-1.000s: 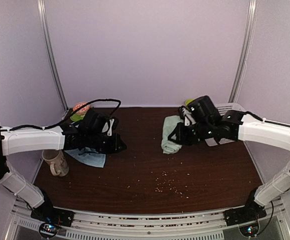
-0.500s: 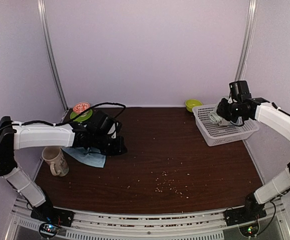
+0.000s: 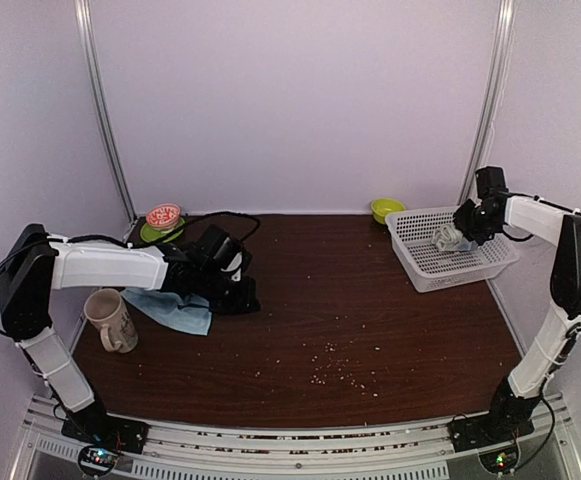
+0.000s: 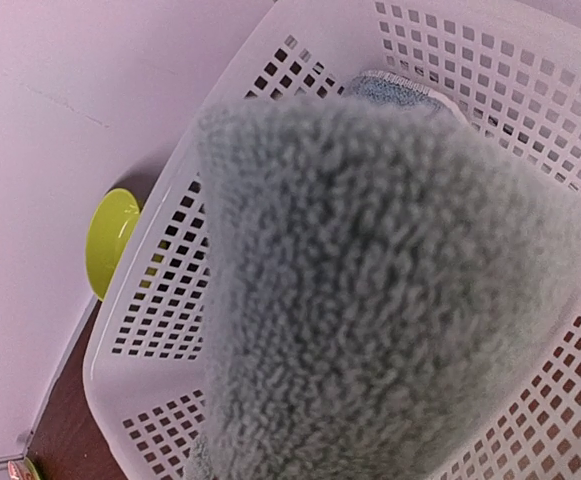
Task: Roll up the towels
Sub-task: Place the towel in the bin.
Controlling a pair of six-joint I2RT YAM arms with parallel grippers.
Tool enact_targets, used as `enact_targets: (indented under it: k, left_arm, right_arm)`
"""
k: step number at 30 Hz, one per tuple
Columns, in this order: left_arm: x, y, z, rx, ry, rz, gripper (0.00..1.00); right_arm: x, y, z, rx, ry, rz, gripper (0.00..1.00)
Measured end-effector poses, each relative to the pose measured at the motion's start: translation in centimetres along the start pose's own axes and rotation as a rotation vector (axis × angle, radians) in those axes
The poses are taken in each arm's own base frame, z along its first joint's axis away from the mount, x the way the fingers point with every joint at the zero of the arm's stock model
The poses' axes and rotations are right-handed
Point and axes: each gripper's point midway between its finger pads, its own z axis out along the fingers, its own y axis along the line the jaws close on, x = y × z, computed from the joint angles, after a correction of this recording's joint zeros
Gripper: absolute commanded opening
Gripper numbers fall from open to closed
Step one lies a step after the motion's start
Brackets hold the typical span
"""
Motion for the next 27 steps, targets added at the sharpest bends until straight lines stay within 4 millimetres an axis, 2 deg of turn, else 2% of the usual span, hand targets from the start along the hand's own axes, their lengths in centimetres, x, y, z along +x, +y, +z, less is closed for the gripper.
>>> enact_targets:
  k: [5, 12, 18, 27]
  left_arm:
    - [0.5, 0.7, 1.5, -0.006, 0.046, -0.018, 0.04]
    - [0.3, 0.4, 3.0, 0.013, 0.083, -0.03, 0.04]
    - [-0.5, -0.1, 3.8, 0.032, 0.091, -0.034, 0.04]
    - [-1.1, 0.1, 4.0, 0.038, 0.091, -0.046, 0.04]
  right_arm:
    - [-1.0, -1.1, 2.5, 0.043, 0.02, 0.022, 0.0]
    - [-2.3, -2.3, 4.2, 0.098, 0.043, 0.002, 0.0]
    - [-1.8, -3.8, 5.3, 0.144, 0.079, 0.0, 0.0]
    - [-1.3, -5.4, 7.9, 0.201, 0.126, -0.001, 0.0]
